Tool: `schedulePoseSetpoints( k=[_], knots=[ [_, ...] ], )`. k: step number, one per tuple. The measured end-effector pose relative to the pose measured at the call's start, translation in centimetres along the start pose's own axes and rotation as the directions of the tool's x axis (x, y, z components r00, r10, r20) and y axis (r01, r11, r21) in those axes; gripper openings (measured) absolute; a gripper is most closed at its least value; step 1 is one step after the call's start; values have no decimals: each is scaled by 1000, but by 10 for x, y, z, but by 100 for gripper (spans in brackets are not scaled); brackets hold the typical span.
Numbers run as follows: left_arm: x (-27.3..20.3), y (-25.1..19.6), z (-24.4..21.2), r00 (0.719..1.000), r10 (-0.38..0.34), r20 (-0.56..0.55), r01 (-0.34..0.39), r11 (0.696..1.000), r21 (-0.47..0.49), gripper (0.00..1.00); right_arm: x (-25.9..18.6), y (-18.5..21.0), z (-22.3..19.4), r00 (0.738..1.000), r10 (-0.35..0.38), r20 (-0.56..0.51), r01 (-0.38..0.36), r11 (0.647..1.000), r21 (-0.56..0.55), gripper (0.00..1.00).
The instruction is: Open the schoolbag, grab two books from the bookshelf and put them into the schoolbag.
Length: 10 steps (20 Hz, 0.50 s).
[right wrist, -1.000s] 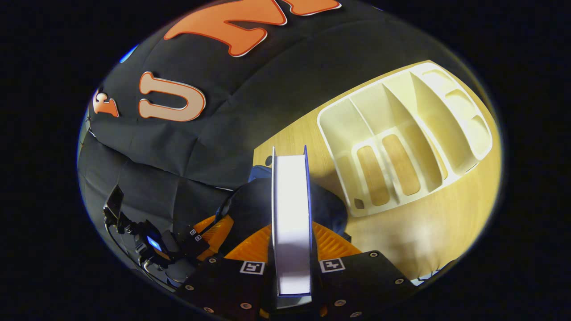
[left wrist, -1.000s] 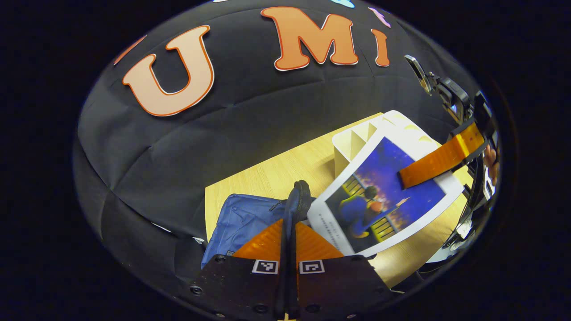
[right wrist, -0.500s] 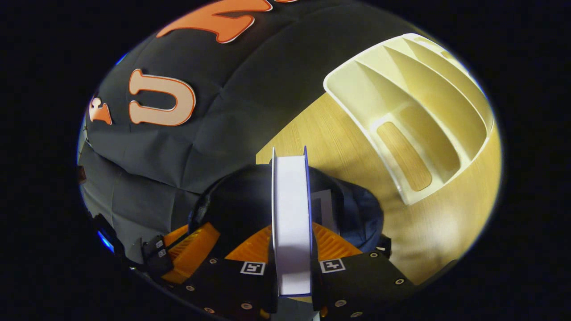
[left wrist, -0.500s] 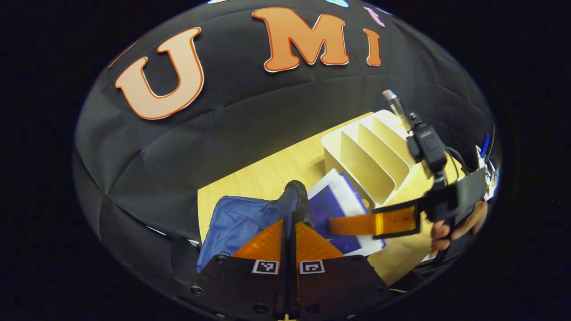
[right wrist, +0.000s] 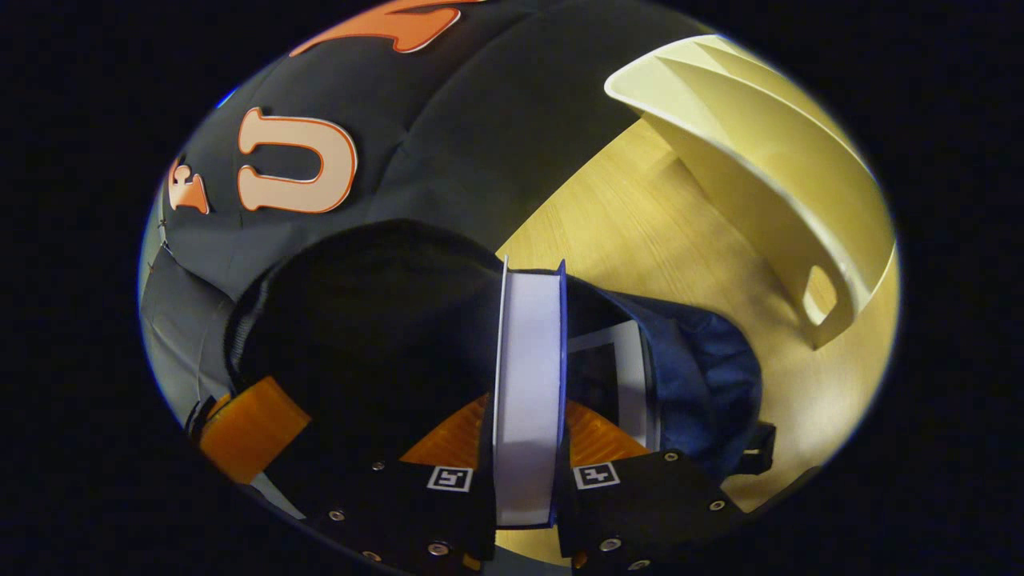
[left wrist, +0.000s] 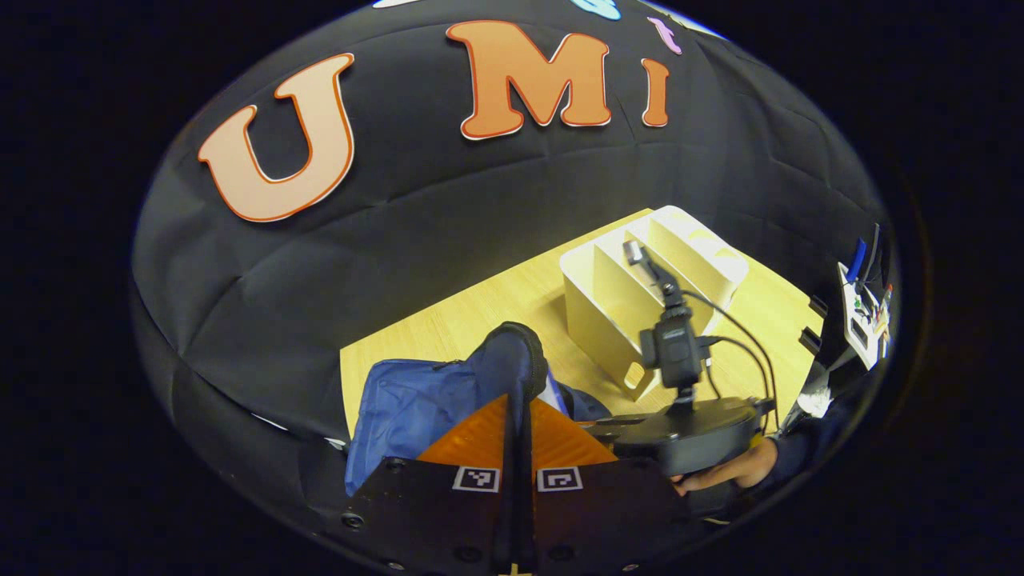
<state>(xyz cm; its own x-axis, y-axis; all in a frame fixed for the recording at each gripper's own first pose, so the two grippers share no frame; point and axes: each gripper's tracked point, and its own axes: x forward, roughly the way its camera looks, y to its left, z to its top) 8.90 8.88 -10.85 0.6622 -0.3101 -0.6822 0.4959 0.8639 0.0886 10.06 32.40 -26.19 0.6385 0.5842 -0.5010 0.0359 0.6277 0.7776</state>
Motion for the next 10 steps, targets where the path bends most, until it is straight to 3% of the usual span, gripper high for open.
schedulePoseSetpoints(
  k=[1,3,4,5,8,10],
  knots=[
    [0,0,-1,1000,-2,-3,2,1000,-1,3,9,1,-5,1000,9,-4,-9,1000,8,33],
    [2,0,-4,1000,-5,-12,5,1000,2,3,16,-4,-9,999,-51,-8,51,998,-28,39],
    [1,1,-4,1000,1,-11,-1,1000,3,3,18,-9,-10,996,-95,-1,94,992,-81,45],
    [2,4,-4,1000,10,-9,-10,1000,-1,3,16,-17,-9,991,-137,-6,135,979,-156,43],
    [6,10,-6,1000,30,-7,-30,1000,3,5,3,-18,8,978,-208,19,205,937,-283,100],
    [7,9,-7,999,32,1,-32,999,7,8,-13,-15,38,968,-234,93,252,908,-336,96]
  ],
)
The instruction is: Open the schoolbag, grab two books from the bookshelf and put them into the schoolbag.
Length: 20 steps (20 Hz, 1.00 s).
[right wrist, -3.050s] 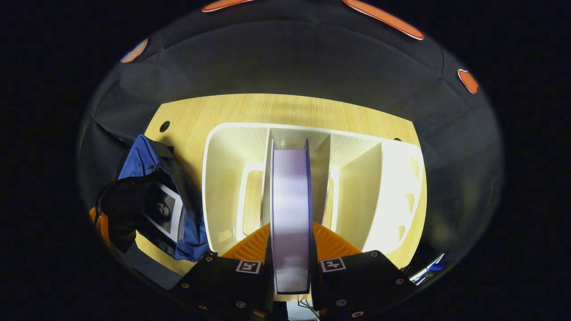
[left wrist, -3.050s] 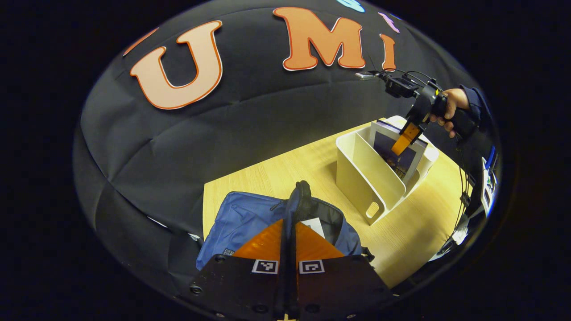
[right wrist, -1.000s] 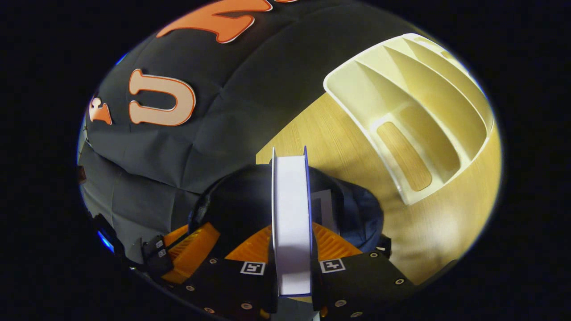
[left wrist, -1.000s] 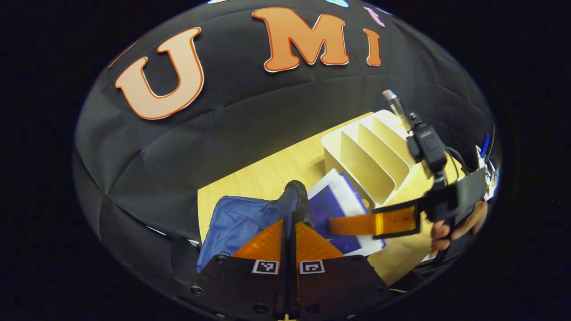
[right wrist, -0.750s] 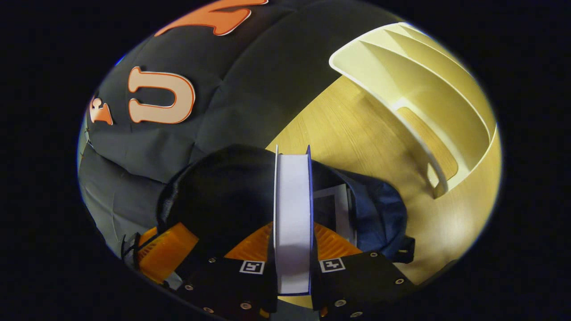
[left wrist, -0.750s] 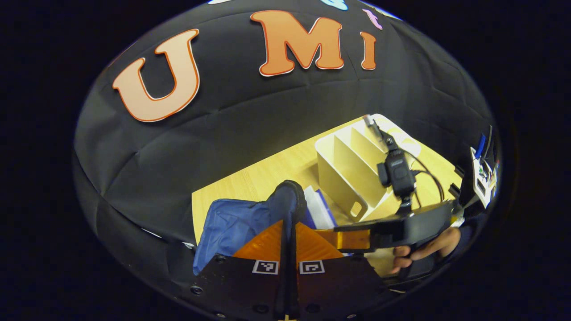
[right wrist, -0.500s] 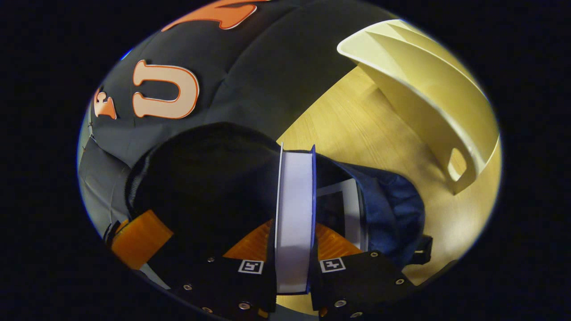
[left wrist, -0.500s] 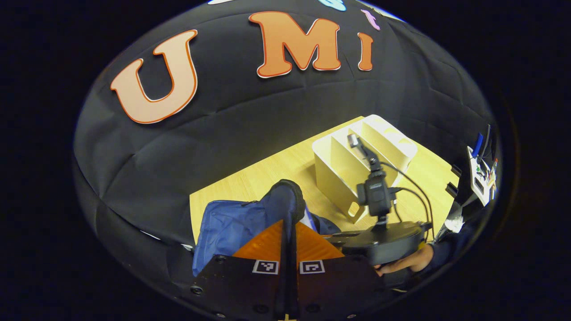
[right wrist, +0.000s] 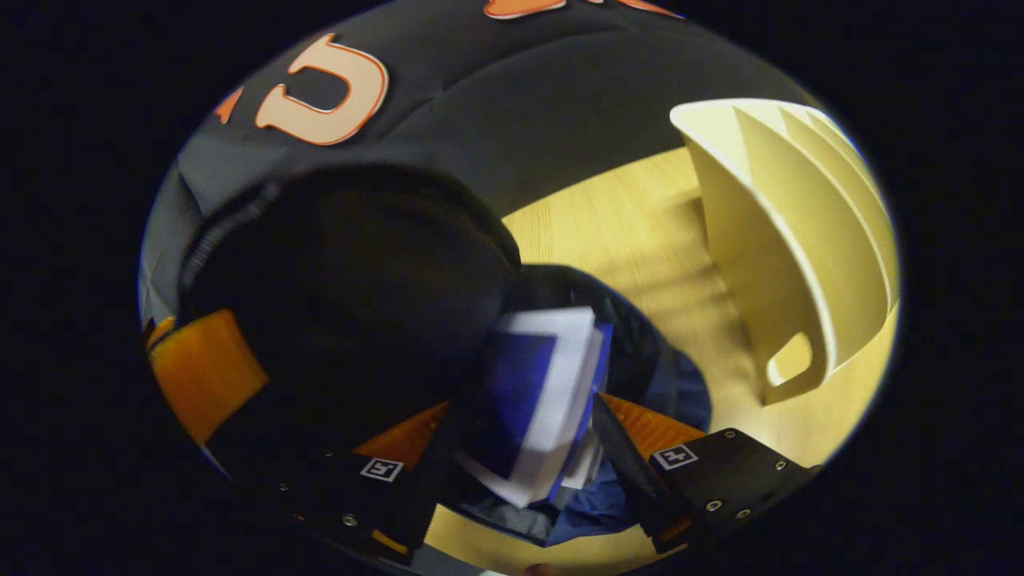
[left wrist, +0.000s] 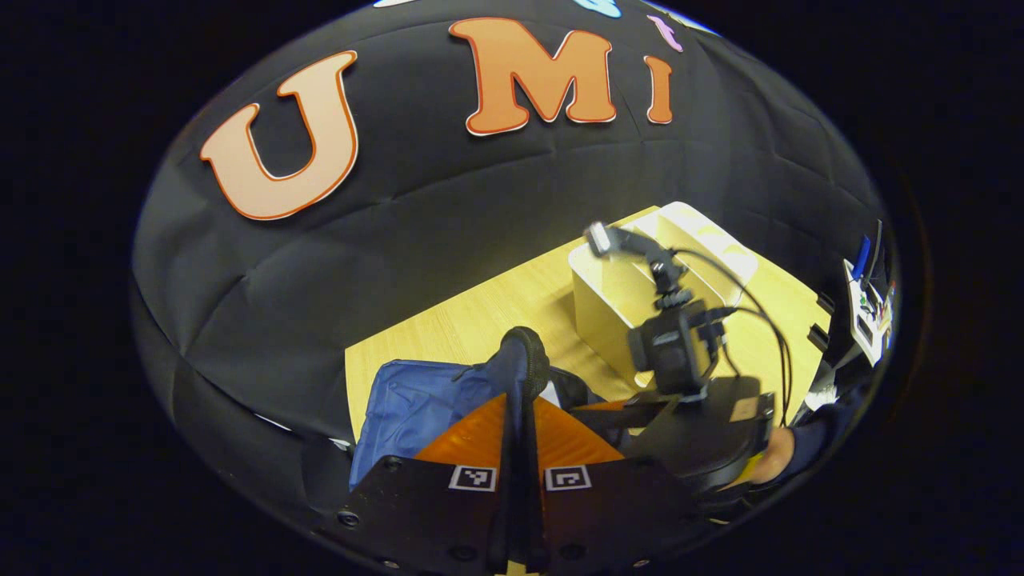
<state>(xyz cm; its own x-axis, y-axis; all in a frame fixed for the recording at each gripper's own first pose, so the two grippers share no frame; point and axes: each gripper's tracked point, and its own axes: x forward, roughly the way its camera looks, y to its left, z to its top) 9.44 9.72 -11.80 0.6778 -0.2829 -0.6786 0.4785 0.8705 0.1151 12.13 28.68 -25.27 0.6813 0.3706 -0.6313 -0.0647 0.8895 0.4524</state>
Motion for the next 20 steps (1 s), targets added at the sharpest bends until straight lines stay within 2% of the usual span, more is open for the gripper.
schedulePoseSetpoints(
  k=[3,5,6,7,8,9,11,12,15,20],
  knots=[
    [5,-10,-3,1000,-12,8,12,1000,-3,11,-39,-36,38,992,-82,92,89,993,-82,97],
    [6,-20,0,999,-22,32,22,1000,4,17,-74,-60,69,975,-131,181,155,980,-125,97],
    [7,-26,5,998,-26,57,26,1000,7,25,-92,-72,82,963,-158,220,191,972,-137,97],
    [7,-32,8,997,-35,72,35,999,4,28,-110,-85,94,951,-180,251,221,964,-145,97],
    [8,-42,10,996,-45,83,45,999,0,40,-128,-98,104,936,-204,287,253,957,-146,97],
    [8,-51,12,995,-47,90,48,999,-8,45,-145,-112,114,922,-221,317,277,949,-147,97],
    [7,-65,17,994,-39,106,42,999,-25,67,-175,-137,132,895,-256,365,327,934,-146,97],
    [5,-75,20,993,-41,114,46,998,-39,64,-188,-148,139,883,-263,388,340,930,-144,97],
    [0,-97,34,990,-4,138,19,995,-102,98,-211,-161,148,877,-244,414,337,927,-166,97],
    [-14,-145,74,969,104,226,-55,975,-214,98,-263,-192,163,862,-184,472,342,899,-274,97]
  ],
)
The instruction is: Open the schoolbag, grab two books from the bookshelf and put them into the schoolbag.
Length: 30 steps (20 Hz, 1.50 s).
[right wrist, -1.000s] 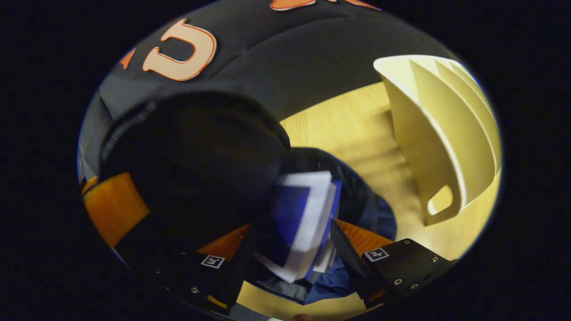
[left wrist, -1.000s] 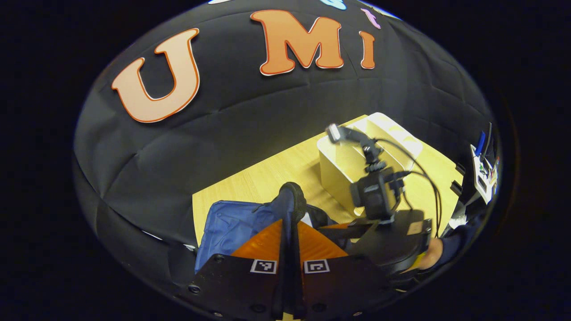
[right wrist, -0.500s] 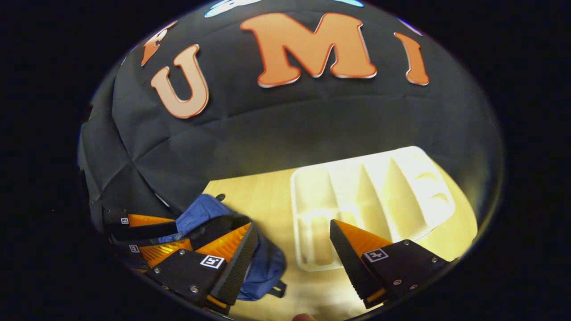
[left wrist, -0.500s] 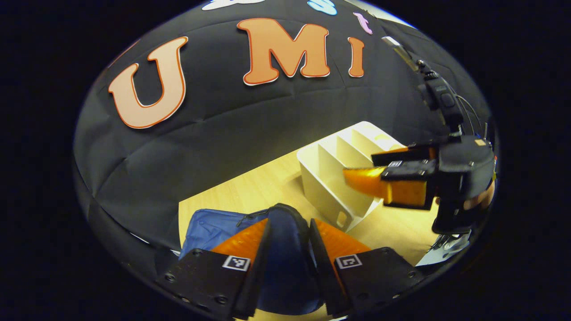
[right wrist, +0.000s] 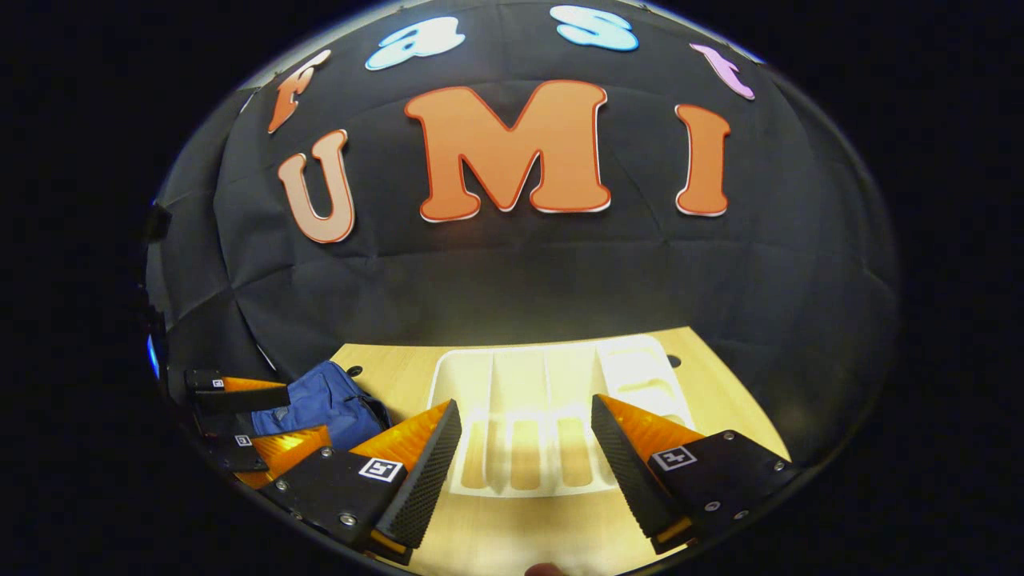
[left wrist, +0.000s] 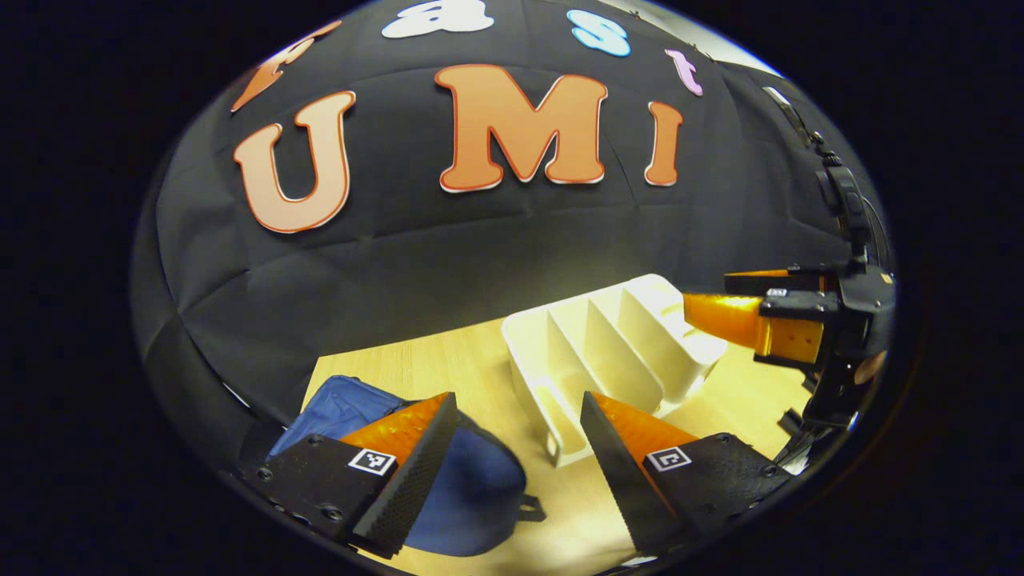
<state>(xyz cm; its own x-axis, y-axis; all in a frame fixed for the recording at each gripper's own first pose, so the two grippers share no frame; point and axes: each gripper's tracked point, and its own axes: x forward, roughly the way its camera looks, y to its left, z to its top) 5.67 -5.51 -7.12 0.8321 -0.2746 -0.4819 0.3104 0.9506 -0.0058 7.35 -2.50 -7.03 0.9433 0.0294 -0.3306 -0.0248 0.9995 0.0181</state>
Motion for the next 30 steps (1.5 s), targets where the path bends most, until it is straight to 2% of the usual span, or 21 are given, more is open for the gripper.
schedulePoseSetpoints(
  k=[3,5,6,7,11,13,14,15,16,17,18,23,30],
  knots=[
    [-9,-30,20,994,69,88,-65,997,-45,100,-17,-19,11,998,40,56,-39,999,-35,97],
    [-18,-50,37,982,103,157,-92,993,-77,98,-30,-33,16,995,49,85,-45,997,-56,97],
    [-24,-59,47,975,118,190,-103,991,-90,98,-37,-41,19,993,52,104,-46,997,-60,100],
    [-30,-64,56,965,141,220,-122,988,-99,98,-43,-48,23,991,55,123,-48,997,-60,97],
    [-60,-80,92,908,218,358,-181,974,-136,97,-70,-76,41,978,56,199,-46,997,-55,97],
    [-75,-92,110,876,208,435,-160,977,-143,96,-82,-85,52,972,47,232,-35,998,-55,97],
    [-80,-96,116,863,201,463,-157,979,-132,99,-87,-90,59,965,32,259,-18,998,-56,97],
    [-81,-99,118,858,196,475,-159,980,-117,99,-91,-96,66,957,14,291,1,999,-51,97],
    [-83,-102,118,856,193,481,-162,981,-105,95,-93,-99,66,954,-1,299,12,999,-36,97],
    [-79,-106,119,856,185,483,-157,983,-97,99,-96,-101,67,951,-7,308,13,1000,-19,100],
    [-78,-108,121,853,179,490,-151,984,-97,99,-98,-103,66,951,-13,308,18,1000,-13,97],
    [-80,-120,119,857,159,490,-135,987,-84,99,-102,-119,51,958,-54,282,52,999,16,97],
    [-83,-126,118,857,151,493,-116,988,-102,99,-109,-118,44,953,-56,298,51,998,25,97]
  ],
)
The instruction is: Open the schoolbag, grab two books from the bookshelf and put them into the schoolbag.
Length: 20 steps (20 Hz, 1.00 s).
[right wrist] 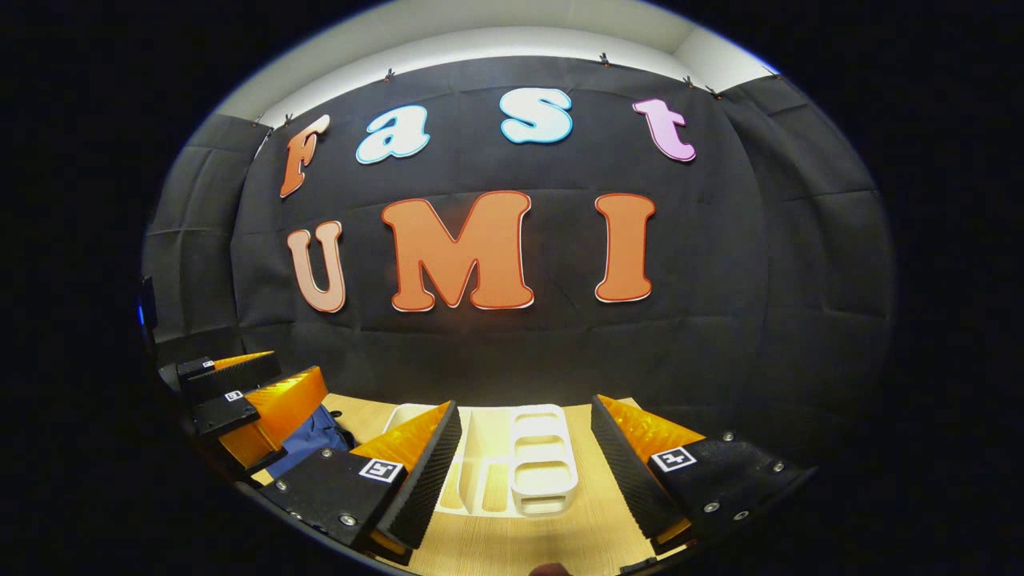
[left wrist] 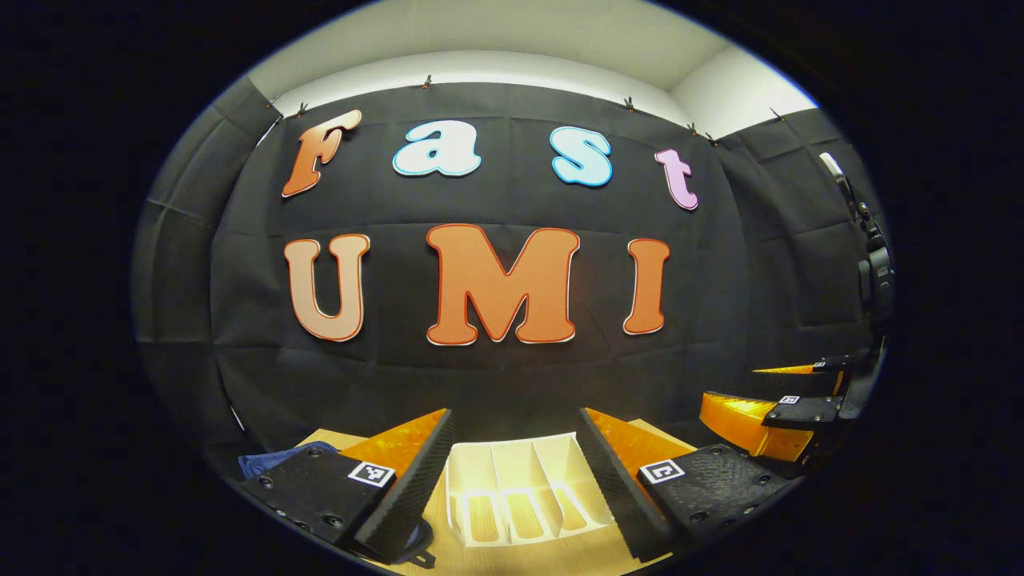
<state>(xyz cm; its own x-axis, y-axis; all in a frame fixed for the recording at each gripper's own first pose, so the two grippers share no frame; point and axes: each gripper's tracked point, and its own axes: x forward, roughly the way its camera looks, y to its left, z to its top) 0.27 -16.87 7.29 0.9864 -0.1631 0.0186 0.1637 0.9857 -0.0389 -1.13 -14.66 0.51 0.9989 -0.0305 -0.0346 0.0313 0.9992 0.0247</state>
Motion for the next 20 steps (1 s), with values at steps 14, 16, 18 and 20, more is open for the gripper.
schedulePoseSetpoints(
  k=[14,16,18,20],
  knots=[
    [-19,20,-20,1000,16,-24,-15,1000,14,99,0,6,-15,1000,-5,-26,5,1000,-2,97],
    [-22,23,-20,999,18,-27,-17,1000,21,99,1,8,-16,999,-10,-36,10,1000,1,97],
    [-25,29,-19,1000,24,-20,-23,999,24,99,1,6,-13,999,-18,-28,18,1000,0,97],
    [-26,34,-18,999,30,-17,-30,999,20,99,1,6,-10,1000,-23,-16,23,1000,-2,97]
  ],
)
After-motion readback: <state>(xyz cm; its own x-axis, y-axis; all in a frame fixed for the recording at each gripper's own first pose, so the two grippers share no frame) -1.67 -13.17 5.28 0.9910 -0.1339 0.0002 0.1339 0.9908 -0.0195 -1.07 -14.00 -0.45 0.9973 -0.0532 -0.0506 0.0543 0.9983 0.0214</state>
